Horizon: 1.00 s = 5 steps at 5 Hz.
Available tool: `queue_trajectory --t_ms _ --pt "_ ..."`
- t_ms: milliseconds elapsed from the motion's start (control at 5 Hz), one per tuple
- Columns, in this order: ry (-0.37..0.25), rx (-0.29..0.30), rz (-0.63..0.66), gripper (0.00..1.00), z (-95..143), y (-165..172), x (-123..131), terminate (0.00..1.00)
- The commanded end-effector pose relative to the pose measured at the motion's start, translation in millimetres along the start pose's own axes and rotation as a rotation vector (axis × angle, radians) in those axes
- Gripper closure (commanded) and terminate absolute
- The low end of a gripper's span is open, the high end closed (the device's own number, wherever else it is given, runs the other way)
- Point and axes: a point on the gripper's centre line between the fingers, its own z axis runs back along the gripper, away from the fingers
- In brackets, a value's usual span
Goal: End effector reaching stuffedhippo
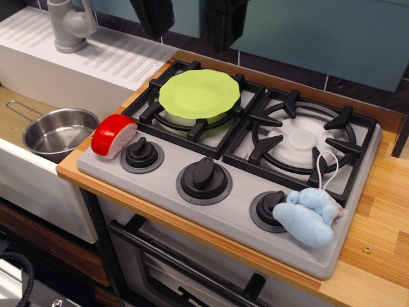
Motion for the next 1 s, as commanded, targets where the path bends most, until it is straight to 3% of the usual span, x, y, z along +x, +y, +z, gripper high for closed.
queue_trajectory --t_ms 0,400,600,800 --pt "0.000 0.000 0.000 0.00 0.0 0.0 0.0 0.00" --pt "-0.060 0.062 0.085 0.00 -11.5 -33.3 -12.6 0.00" --pt "-0.054 0.056 0.146 0.00 -18.9 -47.0 -10.3 0.00" --pt "-0.090 0.018 0.178 0.00 -39.5 -59.4 -2.1 0.00"
